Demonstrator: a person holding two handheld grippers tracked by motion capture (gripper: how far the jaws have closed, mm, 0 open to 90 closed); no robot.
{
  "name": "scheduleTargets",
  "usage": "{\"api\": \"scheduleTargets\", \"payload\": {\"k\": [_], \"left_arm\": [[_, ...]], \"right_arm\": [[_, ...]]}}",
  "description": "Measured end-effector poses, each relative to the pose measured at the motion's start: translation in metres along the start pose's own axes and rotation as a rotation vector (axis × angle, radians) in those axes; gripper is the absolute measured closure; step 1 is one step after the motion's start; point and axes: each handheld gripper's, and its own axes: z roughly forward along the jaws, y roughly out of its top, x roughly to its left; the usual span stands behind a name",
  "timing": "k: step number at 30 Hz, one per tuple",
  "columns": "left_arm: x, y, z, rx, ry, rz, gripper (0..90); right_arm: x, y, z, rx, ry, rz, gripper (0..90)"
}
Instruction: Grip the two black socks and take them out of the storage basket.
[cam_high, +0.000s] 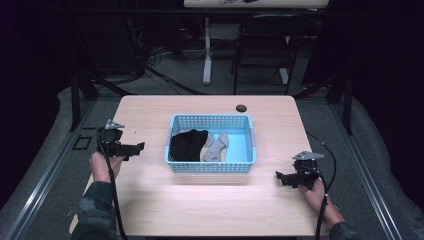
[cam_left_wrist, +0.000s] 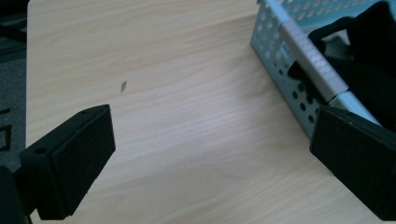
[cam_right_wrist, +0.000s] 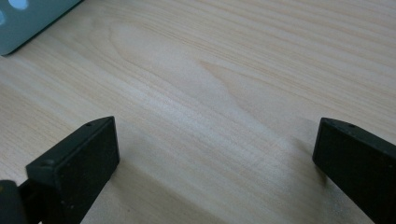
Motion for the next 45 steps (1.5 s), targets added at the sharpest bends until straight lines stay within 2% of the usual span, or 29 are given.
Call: {"api": "scheduleTargets", "payload": {"k": [1,5,7,9,13,15,17,22,29,31,33,35,39,45], "left_arm": [[0.0,0.0,0.0,0.0,0.0,0.0,0.0],[-0.009,0.023,-0.002,-0.011,-0.037,0.024,0.1],[-0.014,0.032,-0.004,-0.009,-0.039,0.05,0.1],[-0.022,0.045,-0.004,-0.01,-0.059,0.072,0.0],[-0.036,0.062,-0.001,-0.005,-0.074,0.108,0.0],[-0.042,0.07,0.003,0.006,-0.094,0.126,0.0],[-0.048,0.076,0.009,0.019,-0.097,0.141,0.1],[-0.058,0.086,0.024,0.049,-0.141,0.154,0.0],[-0.074,0.094,0.041,0.078,-0.17,0.182,0.0],[-0.078,0.095,0.045,0.085,-0.175,0.183,0.0],[-0.081,0.097,0.048,0.089,-0.197,0.179,0.0],[-0.085,0.098,0.051,0.096,-0.182,0.189,0.0],[-0.094,0.103,0.059,0.12,-0.212,0.21,0.0],[-0.107,0.108,0.074,0.162,-0.219,0.225,0.1]], "right_arm": [[0.0,0.0,0.0,0.0,0.0,-0.001,0.0],[0.0,0.0,0.0,0.0,0.002,-0.002,0.0],[0.0,0.0,0.0,0.002,0.005,-0.004,0.0],[0.0,0.0,0.0,0.001,0.005,-0.005,0.0],[0.0,0.0,0.0,0.001,0.005,-0.005,0.0],[0.0,0.0,0.0,0.002,0.005,-0.005,0.0],[0.0,0.0,0.0,0.0,0.002,-0.003,0.0],[0.0,0.0,0.0,0.0,0.003,-0.004,0.0],[0.0,0.0,0.0,0.0,0.003,-0.004,0.0],[0.0,0.0,0.0,0.001,0.004,-0.005,0.0],[0.0,0.0,0.0,0.001,0.005,-0.005,0.0],[0.0,0.0,0.0,0.0,0.005,-0.005,0.0],[0.0,0.0,0.0,0.002,0.003,-0.006,0.0],[0.0,0.0,0.0,0.001,0.001,-0.005,0.0]]}}
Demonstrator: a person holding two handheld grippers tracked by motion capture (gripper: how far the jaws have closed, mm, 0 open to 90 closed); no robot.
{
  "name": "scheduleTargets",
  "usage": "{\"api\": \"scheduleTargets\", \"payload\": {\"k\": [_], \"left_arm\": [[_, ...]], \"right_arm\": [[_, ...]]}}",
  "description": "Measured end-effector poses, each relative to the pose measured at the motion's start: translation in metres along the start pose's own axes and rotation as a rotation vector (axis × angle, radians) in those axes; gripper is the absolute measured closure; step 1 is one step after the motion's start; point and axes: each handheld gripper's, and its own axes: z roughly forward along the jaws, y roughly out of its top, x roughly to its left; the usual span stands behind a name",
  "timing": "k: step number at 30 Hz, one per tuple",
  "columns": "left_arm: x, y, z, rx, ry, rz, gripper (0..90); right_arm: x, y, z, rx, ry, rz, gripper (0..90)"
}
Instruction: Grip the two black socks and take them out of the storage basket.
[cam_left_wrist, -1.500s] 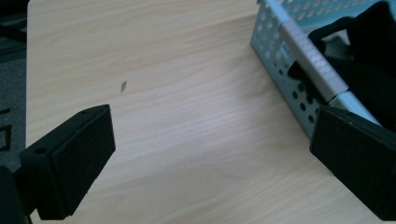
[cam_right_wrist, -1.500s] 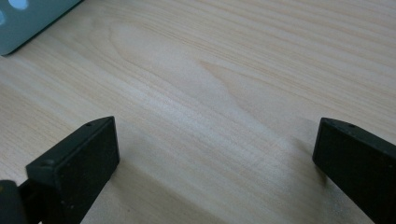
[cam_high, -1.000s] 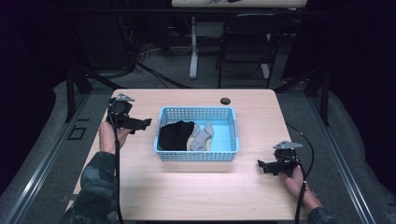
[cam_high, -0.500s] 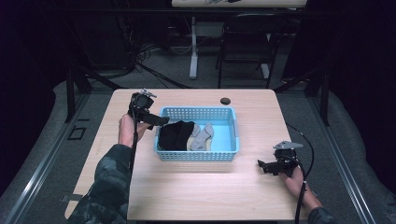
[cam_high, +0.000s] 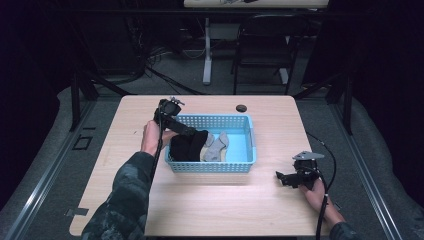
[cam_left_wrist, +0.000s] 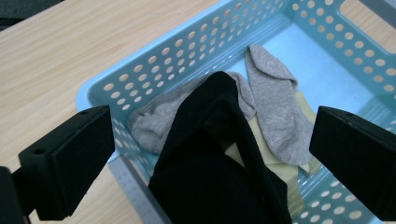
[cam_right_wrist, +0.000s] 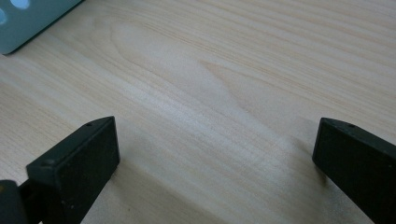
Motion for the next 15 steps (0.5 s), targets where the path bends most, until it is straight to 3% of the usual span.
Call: {"api": "scheduleTargets", "payload": {"k": [6,11,15], "left_arm": [[-0.002,0.004,0.016,0.05,-0.006,0.006,3.6],[-0.007,0.009,0.031,0.095,-0.024,0.025,14.9],[-0.009,0.01,0.044,0.142,-0.033,0.031,18.1]], "right_arm": [[0.0,0.0,0.0,0.0,0.0,0.0,0.0],[0.0,0.0,0.0,0.002,0.001,-0.001,0.0],[0.0,0.0,0.0,0.001,0.001,-0.001,0.0]]}}
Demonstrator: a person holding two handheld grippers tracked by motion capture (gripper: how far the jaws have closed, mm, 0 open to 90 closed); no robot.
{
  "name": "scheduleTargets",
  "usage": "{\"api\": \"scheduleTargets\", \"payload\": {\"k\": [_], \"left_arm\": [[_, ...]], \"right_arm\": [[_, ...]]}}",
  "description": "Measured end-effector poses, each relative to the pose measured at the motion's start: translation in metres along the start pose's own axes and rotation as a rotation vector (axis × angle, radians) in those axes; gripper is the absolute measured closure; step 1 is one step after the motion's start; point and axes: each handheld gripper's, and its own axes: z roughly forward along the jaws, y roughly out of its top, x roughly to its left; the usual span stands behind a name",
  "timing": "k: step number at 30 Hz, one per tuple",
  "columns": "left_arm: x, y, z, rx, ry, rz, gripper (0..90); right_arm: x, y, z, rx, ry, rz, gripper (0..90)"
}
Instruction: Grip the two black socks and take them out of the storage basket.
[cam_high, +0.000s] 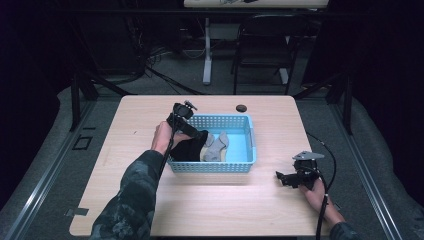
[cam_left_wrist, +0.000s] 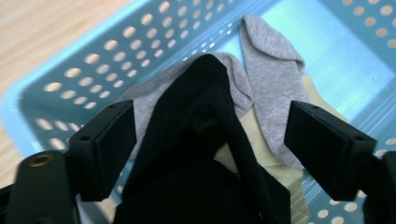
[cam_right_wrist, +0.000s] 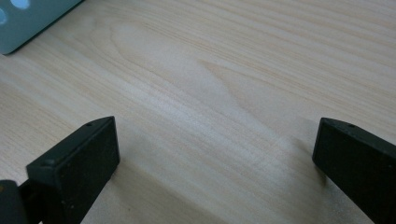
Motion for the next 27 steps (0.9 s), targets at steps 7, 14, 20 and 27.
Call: {"api": "scheduleTargets", "payload": {"k": [7,14,20,27], "left_arm": [[0.009,-0.002,0.016,0.069,-0.01,-0.038,35.5],[0.002,-0.001,0.012,0.07,-0.009,0.024,66.6],[-0.006,0.001,0.01,0.057,-0.005,0.07,84.3],[-0.007,0.004,-0.005,0.009,-0.009,0.092,85.6]], "right_arm": [[0.0,0.0,0.0,0.001,-0.003,-0.003,0.0],[0.0,0.0,0.0,-0.001,-0.001,-0.001,0.0],[0.0,0.0,0.0,0.001,-0.001,-0.002,0.0],[0.0,0.0,0.0,0.0,0.0,-0.001,0.0]]}}
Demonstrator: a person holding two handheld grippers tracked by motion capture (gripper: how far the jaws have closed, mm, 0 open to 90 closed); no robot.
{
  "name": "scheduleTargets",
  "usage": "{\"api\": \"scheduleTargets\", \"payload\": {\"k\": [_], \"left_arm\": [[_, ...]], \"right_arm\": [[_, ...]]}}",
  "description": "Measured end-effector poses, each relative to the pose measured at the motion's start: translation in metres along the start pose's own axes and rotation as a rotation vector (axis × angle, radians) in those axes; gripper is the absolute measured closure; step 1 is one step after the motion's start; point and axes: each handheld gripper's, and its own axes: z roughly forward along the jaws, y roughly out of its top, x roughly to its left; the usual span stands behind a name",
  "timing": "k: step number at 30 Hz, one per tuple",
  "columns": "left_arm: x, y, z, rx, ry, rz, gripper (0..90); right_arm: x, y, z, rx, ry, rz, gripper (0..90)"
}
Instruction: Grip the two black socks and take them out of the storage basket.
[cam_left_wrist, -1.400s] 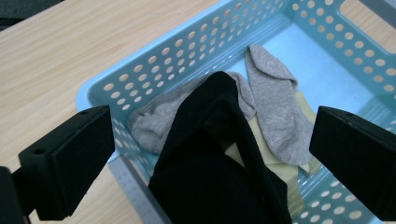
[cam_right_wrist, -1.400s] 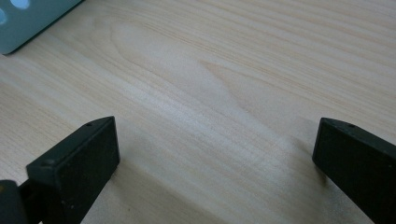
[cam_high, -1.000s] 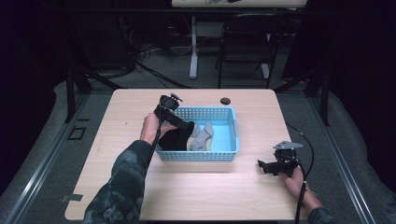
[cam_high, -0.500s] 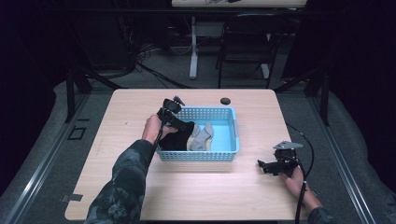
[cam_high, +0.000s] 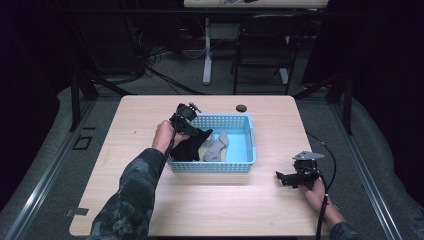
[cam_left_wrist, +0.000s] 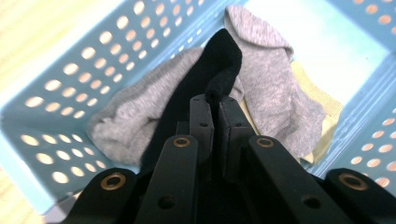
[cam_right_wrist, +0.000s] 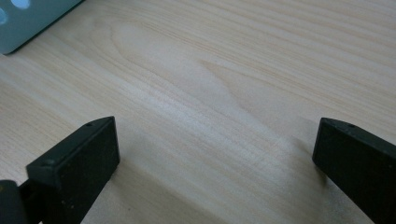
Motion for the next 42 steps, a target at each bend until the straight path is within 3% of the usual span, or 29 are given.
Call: {"api": "scheduleTargets", "payload": {"k": [9,18,31,42], "left_arm": [[0.003,-0.001,-0.02,-0.066,-0.003,-0.006,85.6],[-0.001,0.013,-0.047,-0.115,0.015,0.006,85.7],[-0.002,0.025,-0.075,-0.161,0.027,0.017,85.8],[-0.001,0.027,-0.105,-0.191,0.071,0.029,85.9]], "right_arm": [[0.0,0.0,0.0,-0.001,-0.005,-0.001,0.0],[0.0,0.0,0.0,-0.002,-0.002,0.0,0.0],[0.0,0.0,0.0,0.0,-0.003,-0.001,0.0],[0.0,0.0,0.0,0.003,-0.008,-0.003,0.0]]}}
